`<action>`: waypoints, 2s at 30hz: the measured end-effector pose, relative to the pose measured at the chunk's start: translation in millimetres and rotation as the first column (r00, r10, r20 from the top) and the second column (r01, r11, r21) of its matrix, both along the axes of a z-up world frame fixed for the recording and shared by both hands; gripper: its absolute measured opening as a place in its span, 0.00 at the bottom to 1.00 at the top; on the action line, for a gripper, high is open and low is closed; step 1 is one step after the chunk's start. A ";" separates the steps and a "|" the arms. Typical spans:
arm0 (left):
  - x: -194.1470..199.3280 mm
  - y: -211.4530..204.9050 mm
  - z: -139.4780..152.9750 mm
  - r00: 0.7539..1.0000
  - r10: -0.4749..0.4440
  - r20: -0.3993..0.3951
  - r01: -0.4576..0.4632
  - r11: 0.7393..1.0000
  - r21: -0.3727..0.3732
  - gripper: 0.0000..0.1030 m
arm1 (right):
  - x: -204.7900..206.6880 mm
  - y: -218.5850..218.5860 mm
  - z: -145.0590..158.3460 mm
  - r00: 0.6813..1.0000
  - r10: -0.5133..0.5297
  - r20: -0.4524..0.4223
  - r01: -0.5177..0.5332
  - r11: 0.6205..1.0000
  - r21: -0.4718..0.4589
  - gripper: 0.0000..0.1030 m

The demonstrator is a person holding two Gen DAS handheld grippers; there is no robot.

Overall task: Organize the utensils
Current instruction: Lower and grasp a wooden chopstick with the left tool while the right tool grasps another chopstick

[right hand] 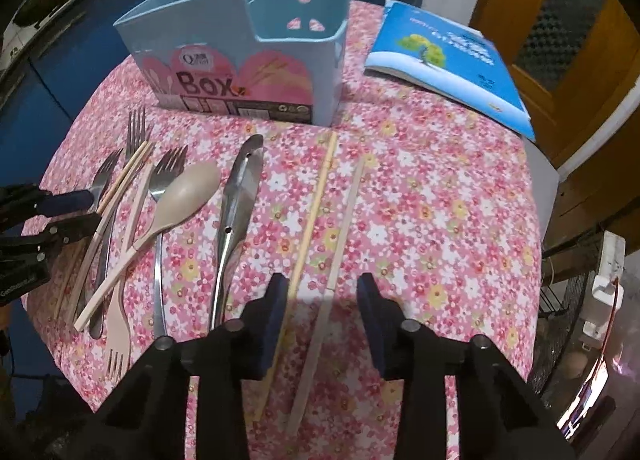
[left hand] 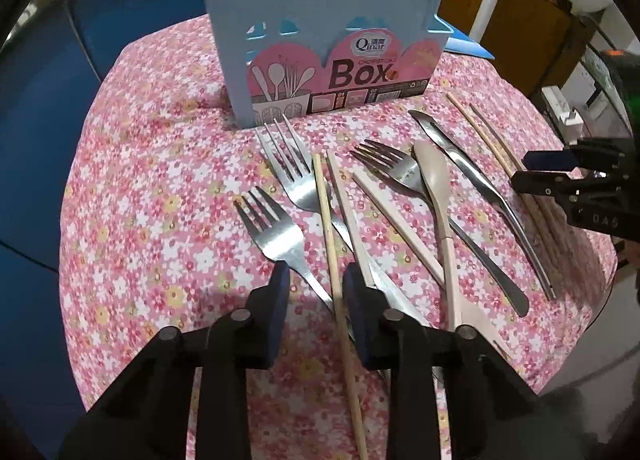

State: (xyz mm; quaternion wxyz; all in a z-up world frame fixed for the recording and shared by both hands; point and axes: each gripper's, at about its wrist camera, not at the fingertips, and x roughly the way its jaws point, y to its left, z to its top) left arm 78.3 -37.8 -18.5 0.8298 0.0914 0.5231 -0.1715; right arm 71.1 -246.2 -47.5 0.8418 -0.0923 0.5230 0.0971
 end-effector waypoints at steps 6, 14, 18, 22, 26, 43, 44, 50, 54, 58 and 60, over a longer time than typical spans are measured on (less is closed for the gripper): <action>7.1 -2.6 -1.2 1.000 0.005 -0.017 -0.005 1.000 -0.010 0.22 | 7.9 7.8 -5.3 1.000 0.021 -0.023 -0.022 0.999 -0.023 0.31; -3.6 16.9 3.6 1.000 0.021 -0.008 -0.021 0.997 -0.070 0.03 | 13.0 14.0 -5.5 0.999 0.033 -0.025 -0.032 0.999 0.009 0.12; -12.4 31.7 2.9 0.999 0.052 -0.013 -0.053 0.996 -0.075 0.03 | 6.8 4.7 -4.4 0.999 0.023 -0.030 -0.023 0.999 0.029 0.12; -19.3 40.1 -1.9 0.997 0.071 -0.017 -0.072 0.995 -0.064 0.03 | 2.8 0.0 -4.4 0.999 0.020 -0.049 -0.019 0.999 0.032 0.12; -20.8 45.0 -7.9 0.997 0.065 -0.041 -0.067 0.996 -0.050 0.06 | 2.1 0.2 -4.8 0.997 0.024 -0.074 -0.023 1.000 0.015 0.12; -2.1 46.0 -8.8 0.990 0.044 -0.134 -0.056 0.995 -0.086 0.07 | 40.9 21.6 -0.9 0.972 0.069 -0.227 -0.078 0.996 -0.034 0.12; -1.5 45.0 -8.9 0.991 0.044 -0.130 -0.057 0.994 -0.096 0.07 | 40.5 20.7 -0.6 0.972 0.072 -0.225 -0.081 0.996 -0.029 0.12; -5.2 53.1 -9.6 0.992 0.051 -0.119 -0.066 0.990 -0.127 0.06 | 33.9 10.4 -1.1 0.970 0.052 -0.239 -0.048 0.999 0.023 0.17; -8.5 53.7 -9.0 0.992 0.051 -0.117 -0.066 0.990 -0.124 0.06 | 28.7 0.2 0.4 0.970 0.057 -0.236 -0.044 0.997 0.057 0.19; -10.9 53.5 -8.6 0.993 0.053 -0.105 -0.066 0.991 -0.120 0.06 | 16.4 -5.6 12.1 0.980 0.089 -0.178 -0.085 0.996 0.034 0.04; -10.9 53.7 -8.5 0.993 0.054 -0.102 -0.066 0.991 -0.119 0.06 | 9.7 -10.8 16.6 0.982 0.094 -0.167 -0.091 0.996 0.023 0.04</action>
